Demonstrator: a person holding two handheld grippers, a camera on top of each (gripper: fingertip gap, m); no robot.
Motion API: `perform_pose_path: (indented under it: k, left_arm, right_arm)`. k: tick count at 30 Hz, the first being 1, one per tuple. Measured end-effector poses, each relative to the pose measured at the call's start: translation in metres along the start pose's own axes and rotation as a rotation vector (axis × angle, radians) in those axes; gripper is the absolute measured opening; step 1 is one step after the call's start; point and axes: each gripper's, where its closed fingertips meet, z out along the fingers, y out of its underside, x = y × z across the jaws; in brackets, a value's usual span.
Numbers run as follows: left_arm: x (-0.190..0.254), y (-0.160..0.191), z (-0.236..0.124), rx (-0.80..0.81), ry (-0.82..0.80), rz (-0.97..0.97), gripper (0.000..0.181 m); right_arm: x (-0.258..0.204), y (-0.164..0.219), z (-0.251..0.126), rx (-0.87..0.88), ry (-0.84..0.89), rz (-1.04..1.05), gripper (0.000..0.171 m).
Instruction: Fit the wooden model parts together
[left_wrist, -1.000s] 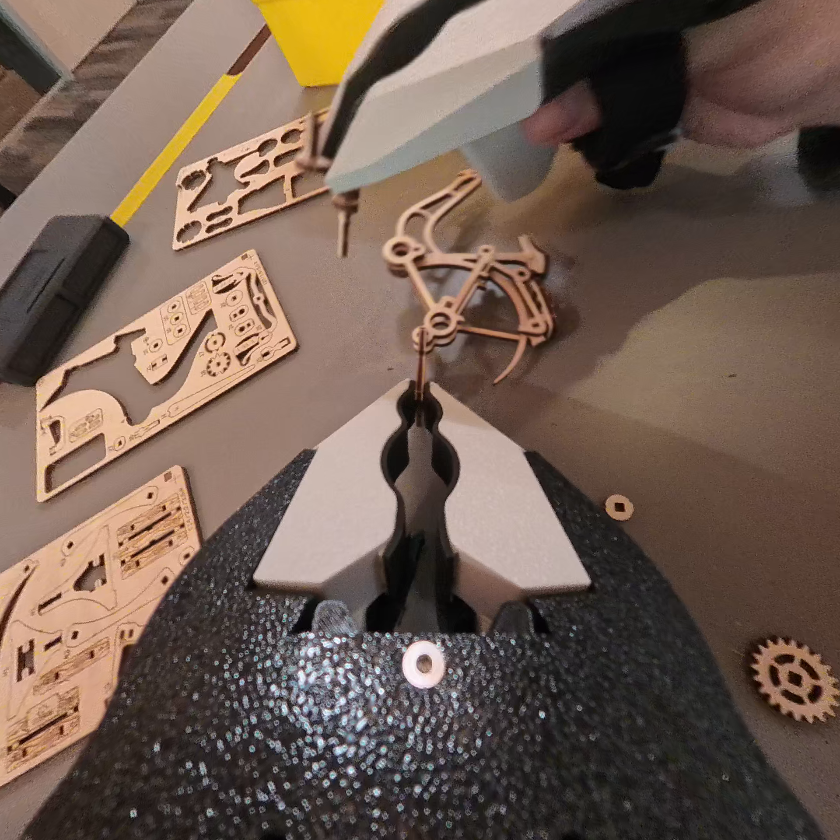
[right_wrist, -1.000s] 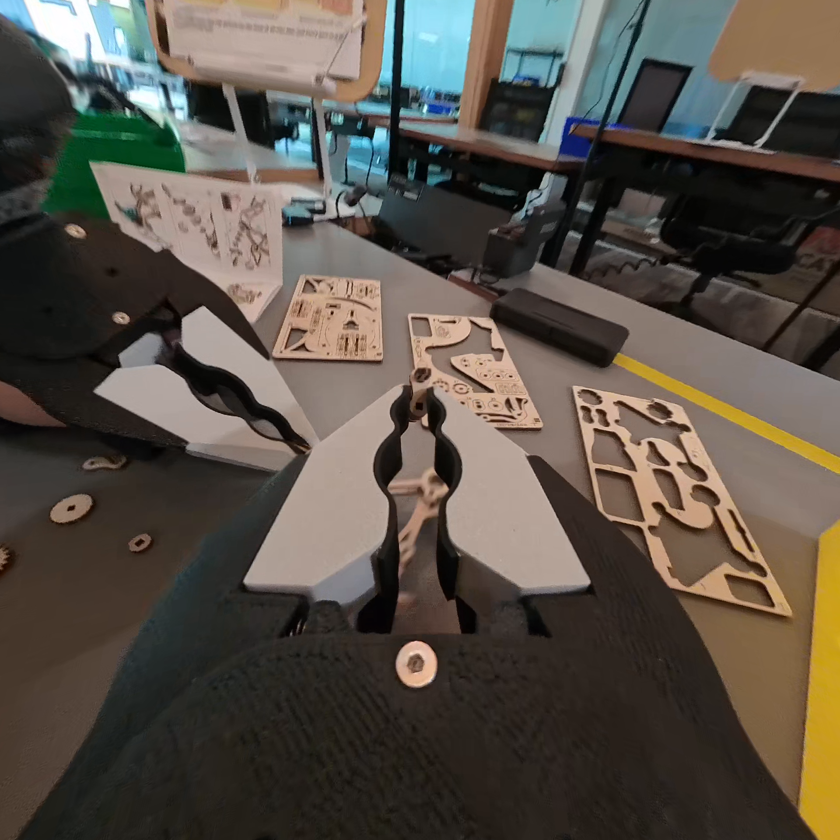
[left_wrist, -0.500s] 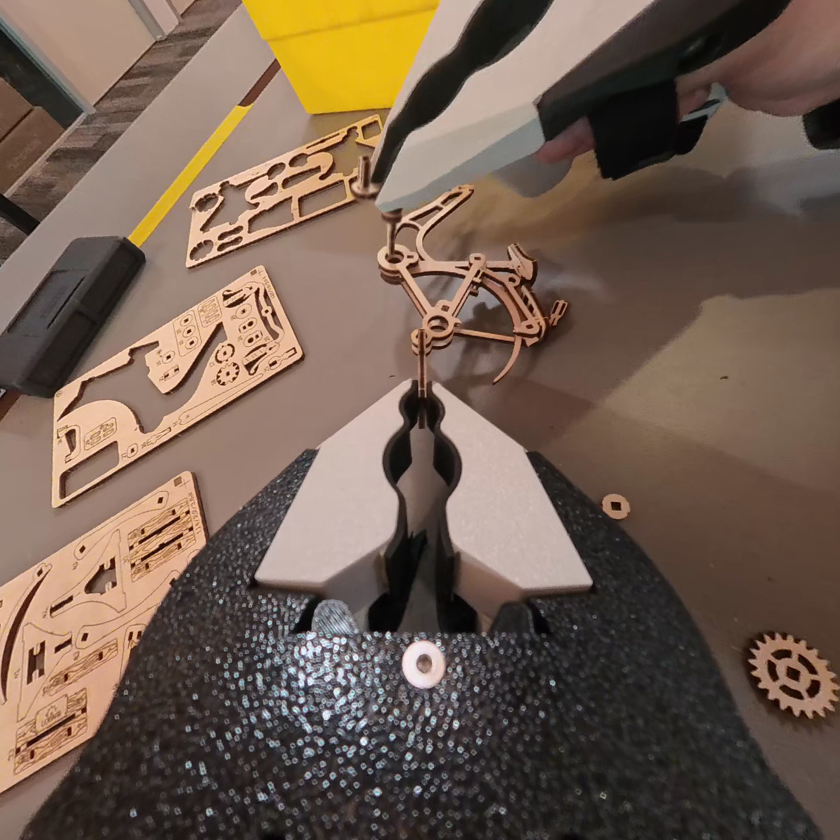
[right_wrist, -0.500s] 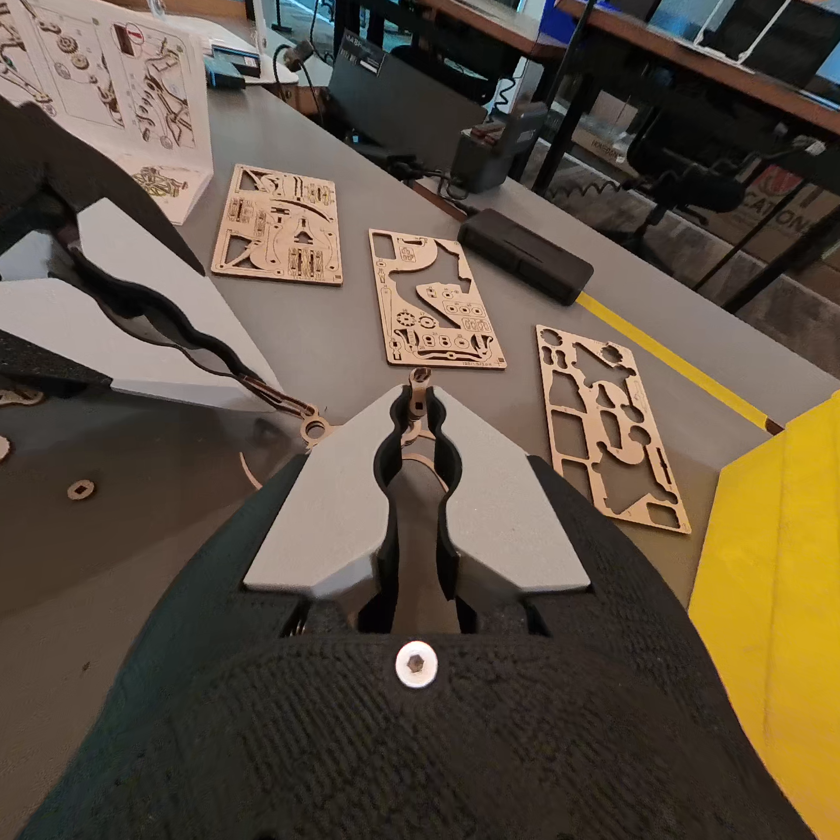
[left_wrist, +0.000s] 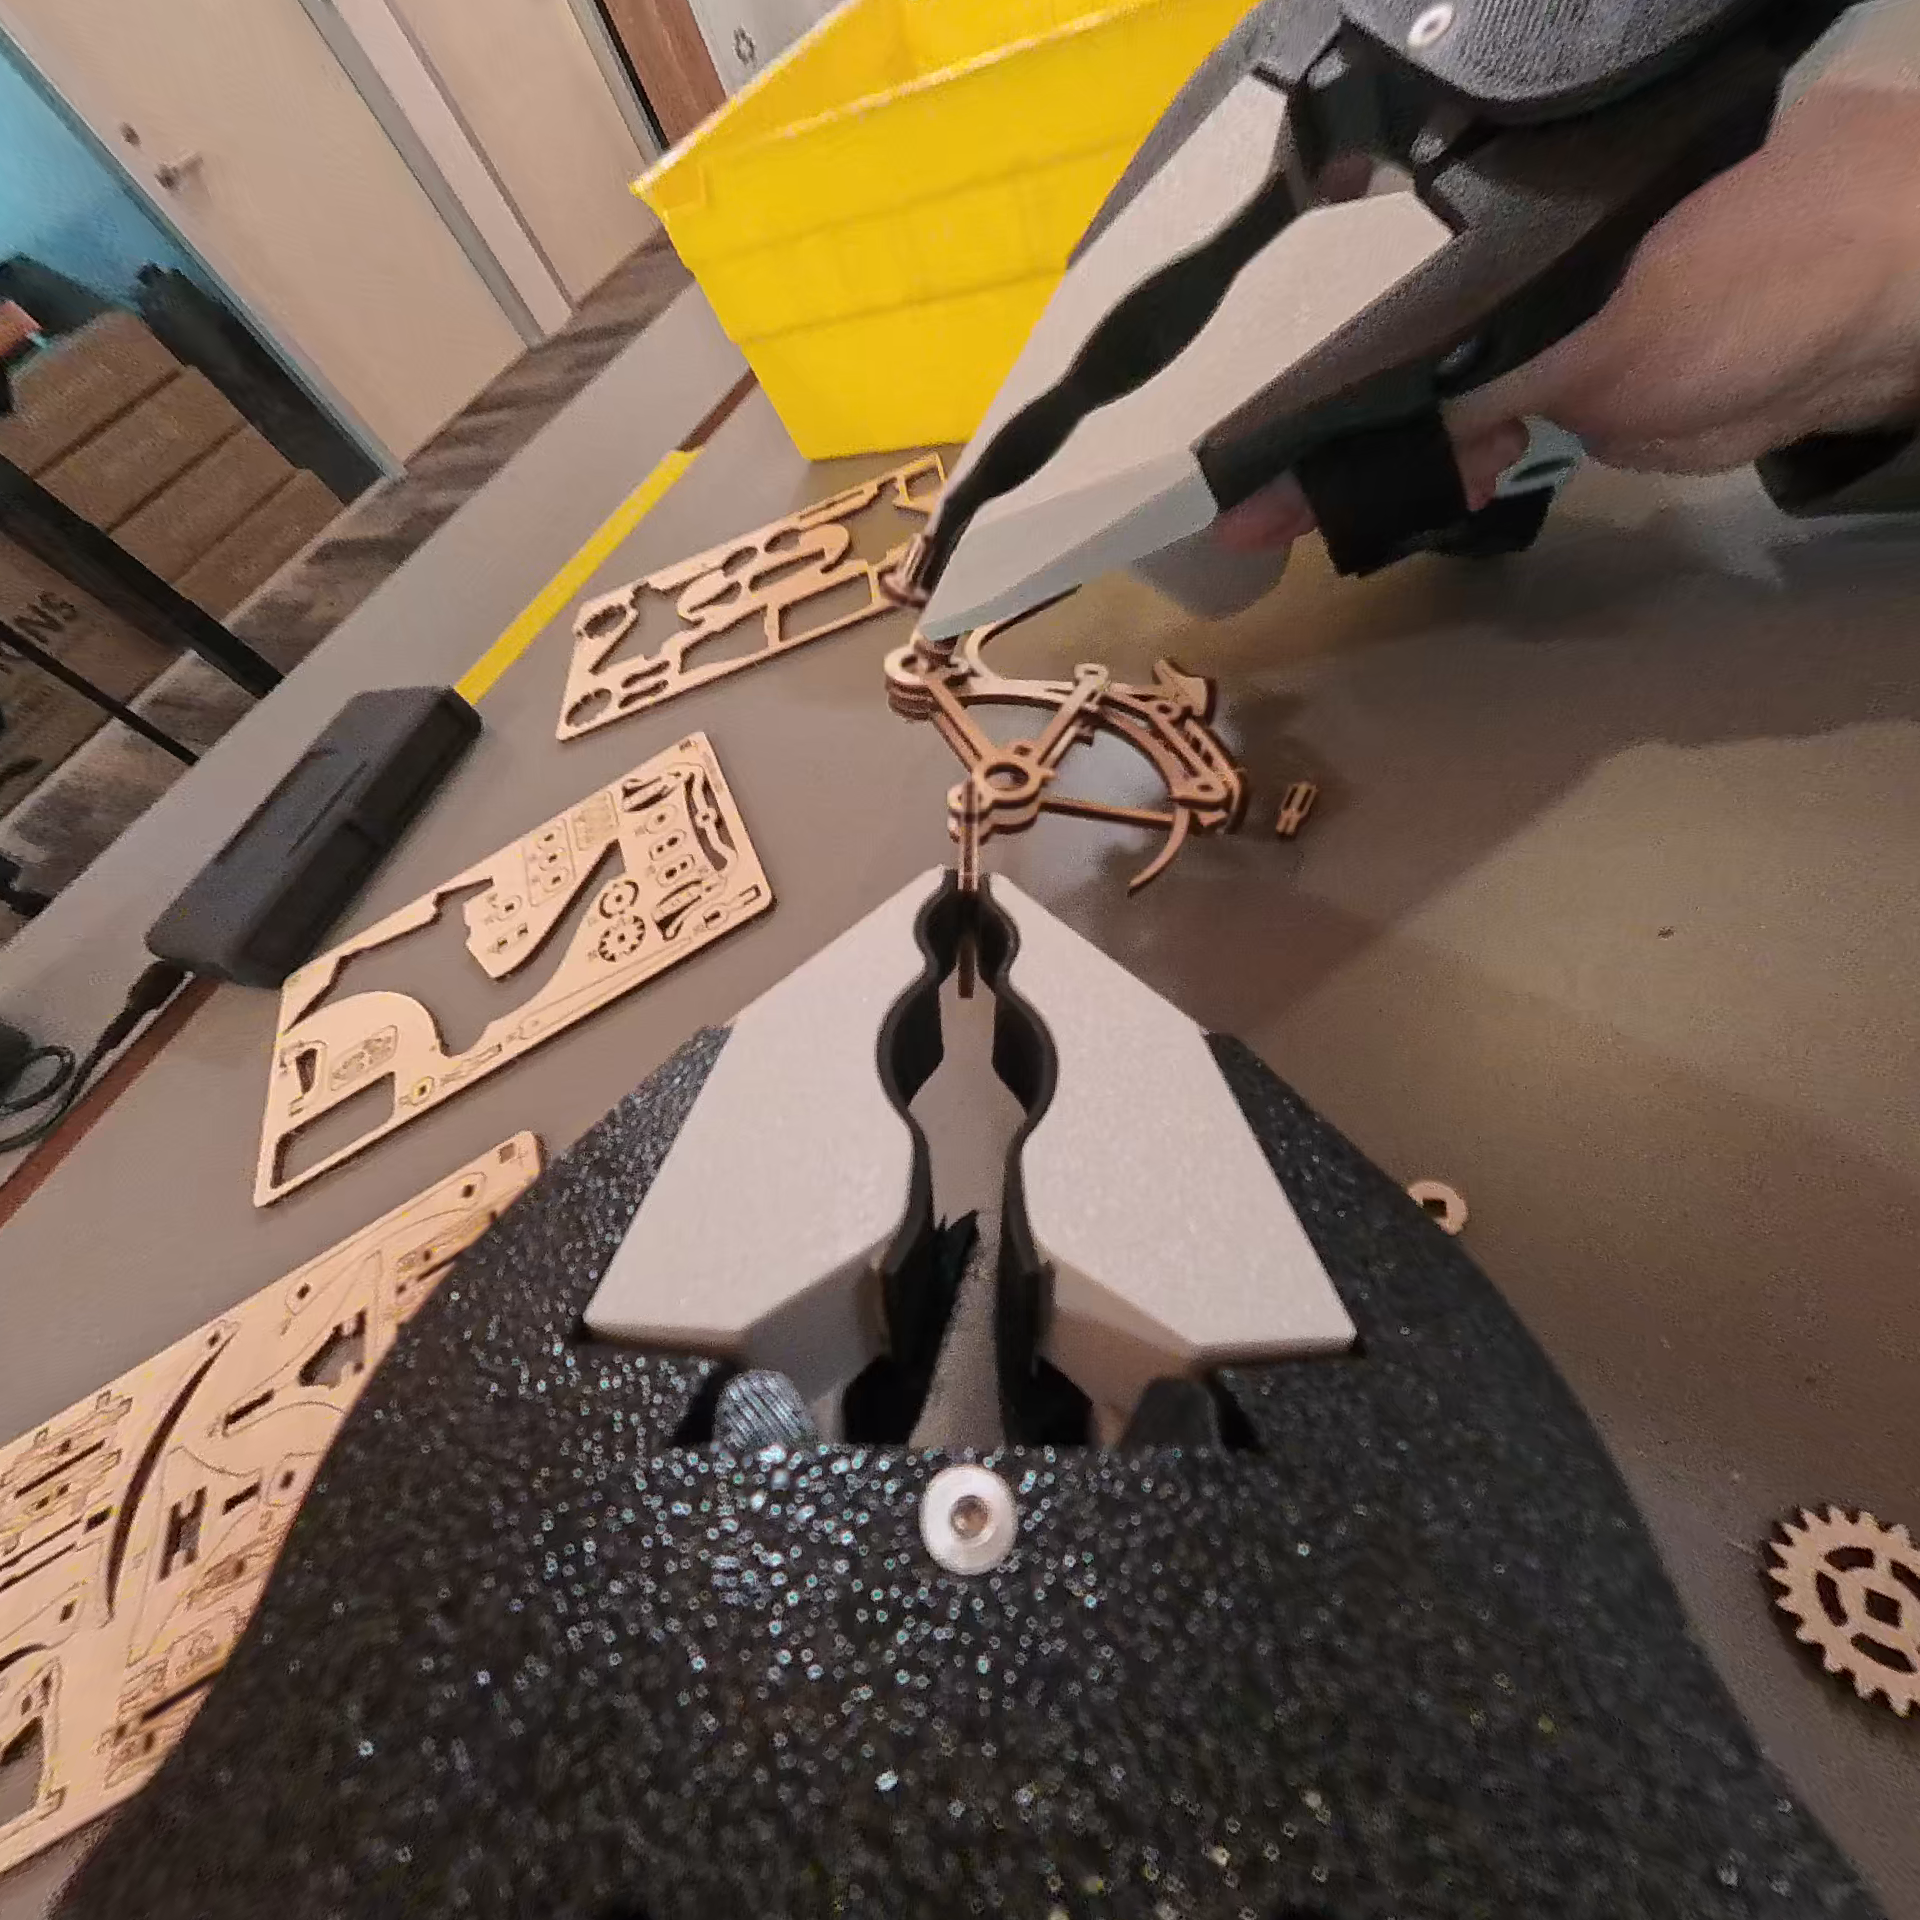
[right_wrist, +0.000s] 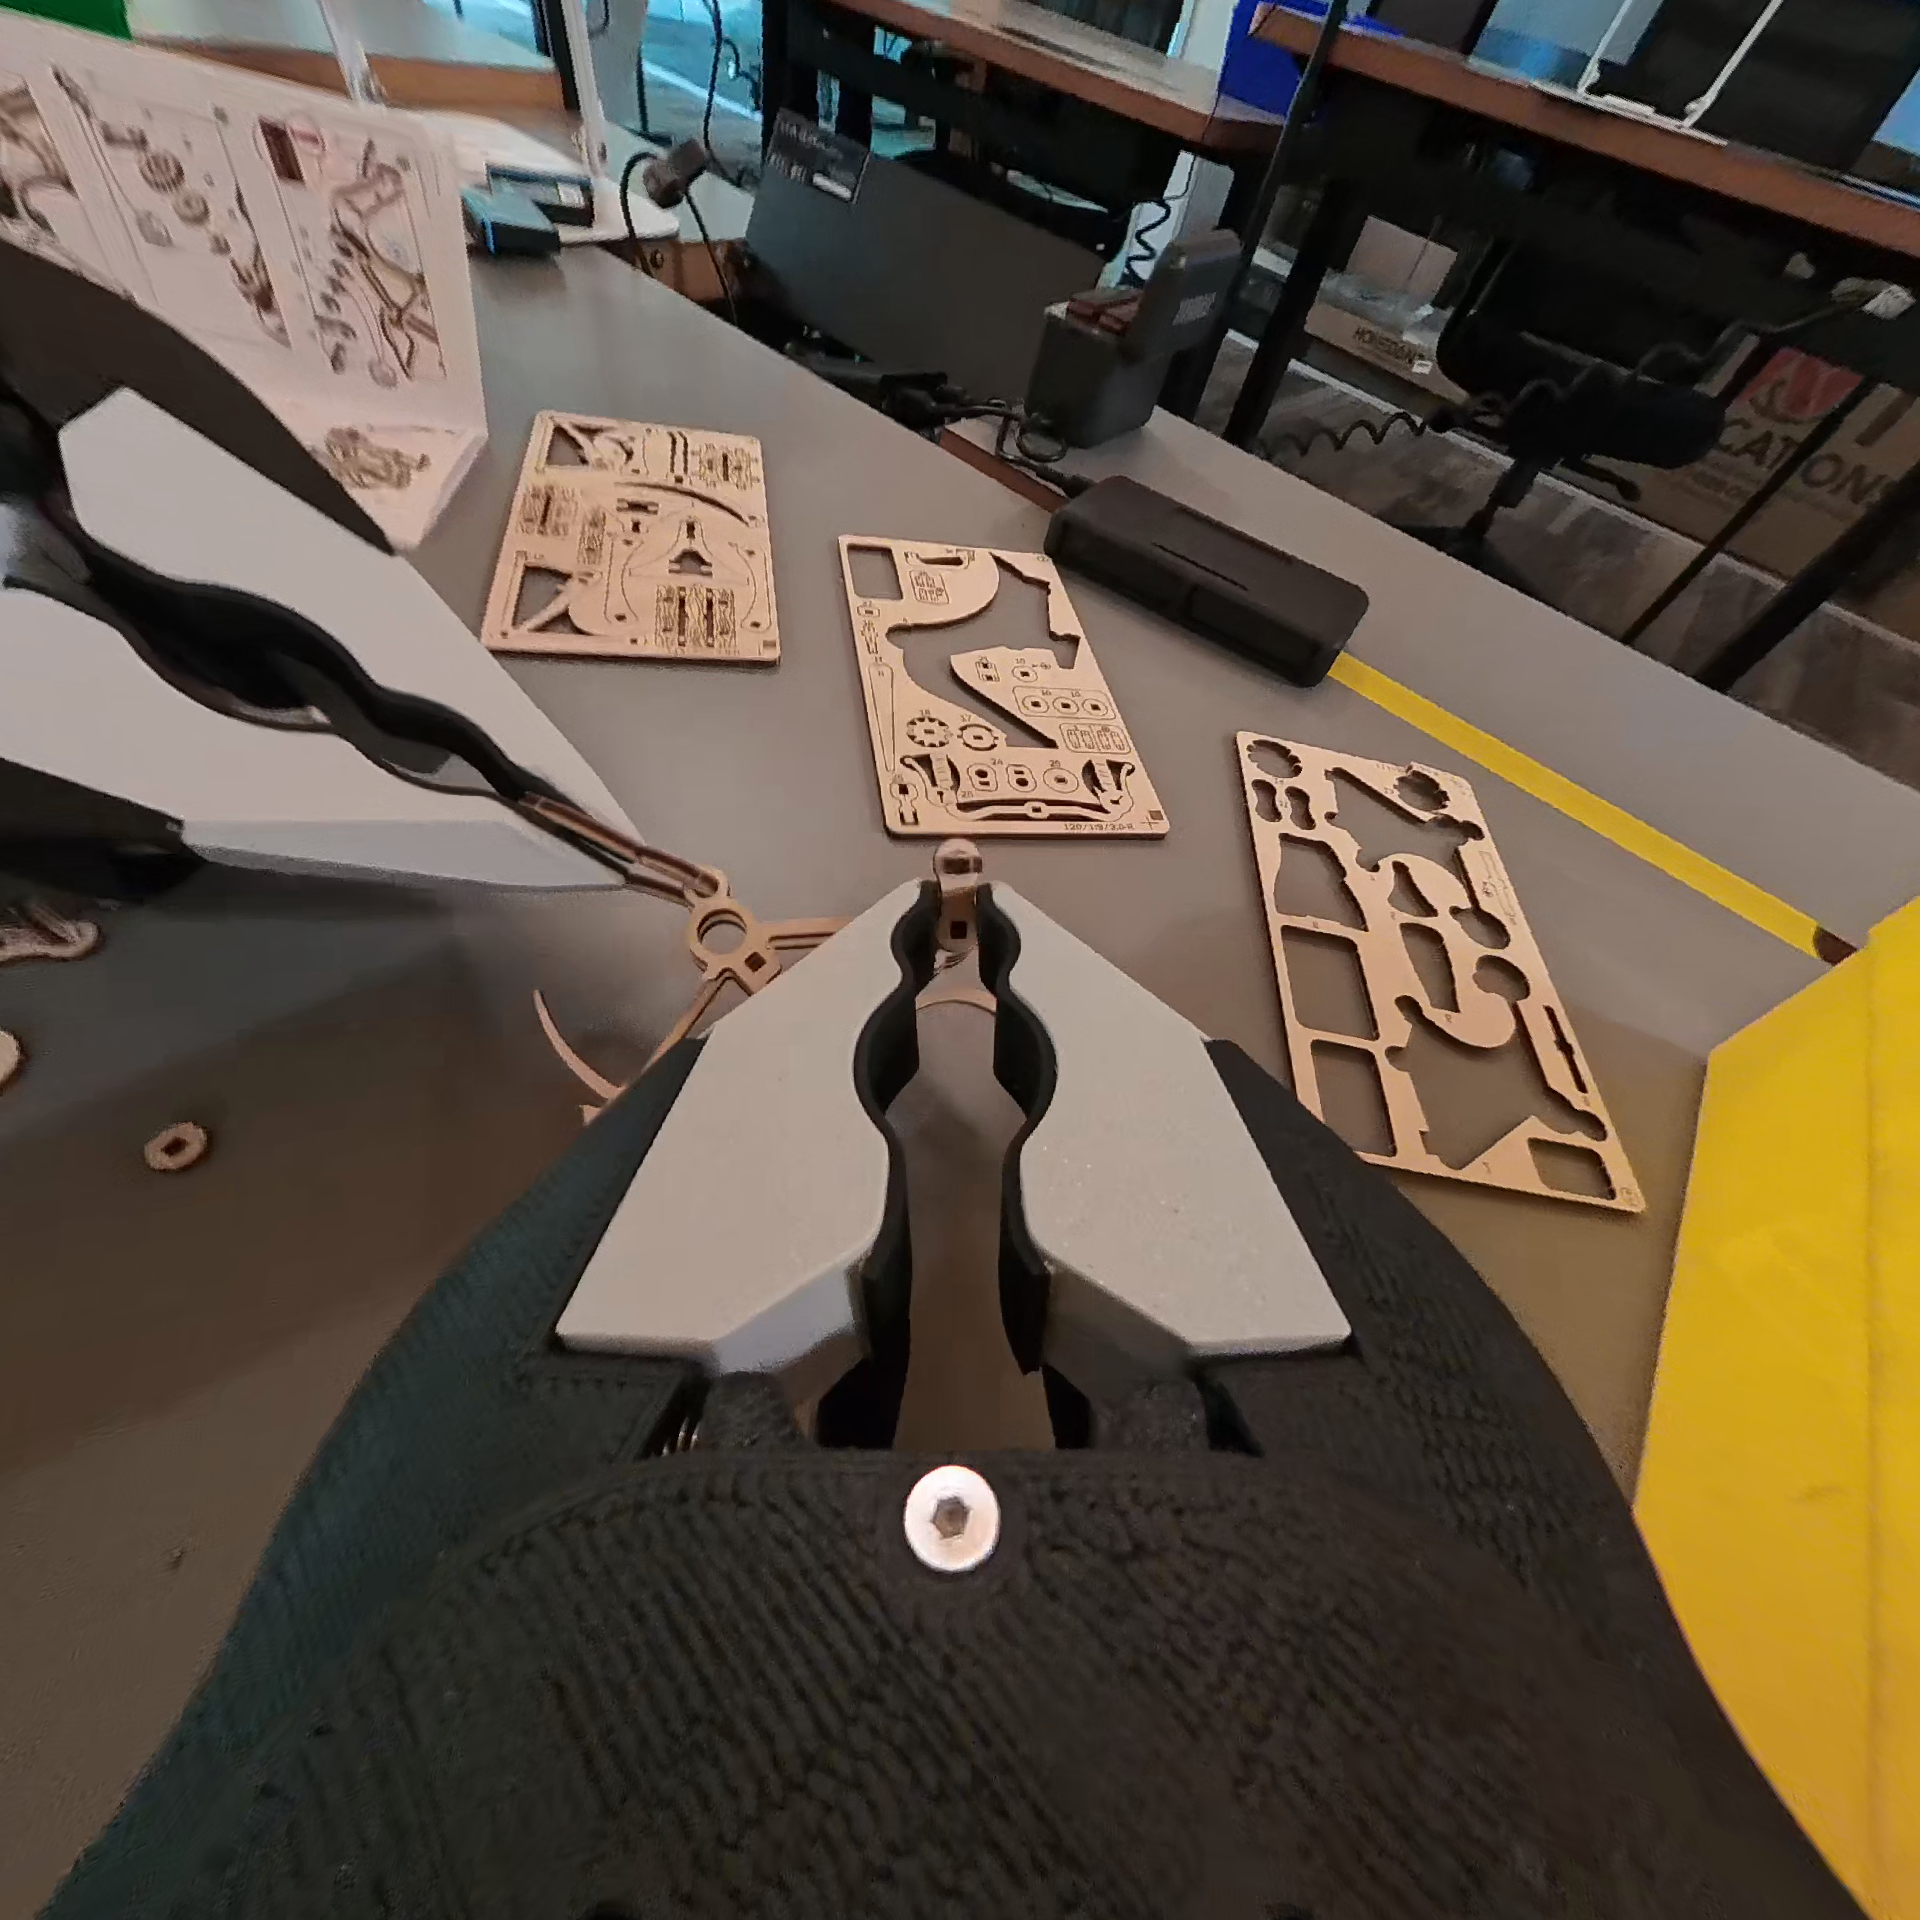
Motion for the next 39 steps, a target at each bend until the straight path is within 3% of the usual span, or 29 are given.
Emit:
perform_pose_path:
  k: [7, 15, 23, 31, 39]
  left_arm:
    - [-0.007, -0.028, -0.014, 0.105, -0.144, 0.225, 0.000]
    - [0.001, -0.039, -0.017, 0.094, -0.274, 0.555, 0.000]
    - [0.008, -0.045, -0.020, 0.111, -0.337, 0.728, 0.000]
    - [0.016, -0.068, -0.032, 0.229, -0.376, 0.777, 0.000]
    - [0.023, -0.079, -0.036, 0.288, -0.347, 0.737, 0.008]
  right_arm:
    - [0.003, -0.018, -0.006, 0.138, -0.061, 0.250, 0.005]
    - [-0.002, -0.031, -0.012, 0.219, -0.109, 0.300, 0.005]
    - [-0.003, -0.032, -0.011, 0.247, -0.172, 0.466, 0.005]
    - [-0.004, -0.045, -0.018, 0.348, -0.359, 0.778, 0.004]
    - [-0.012, -0.048, -0.019, 0.366, -0.451, 0.880, 0.005]
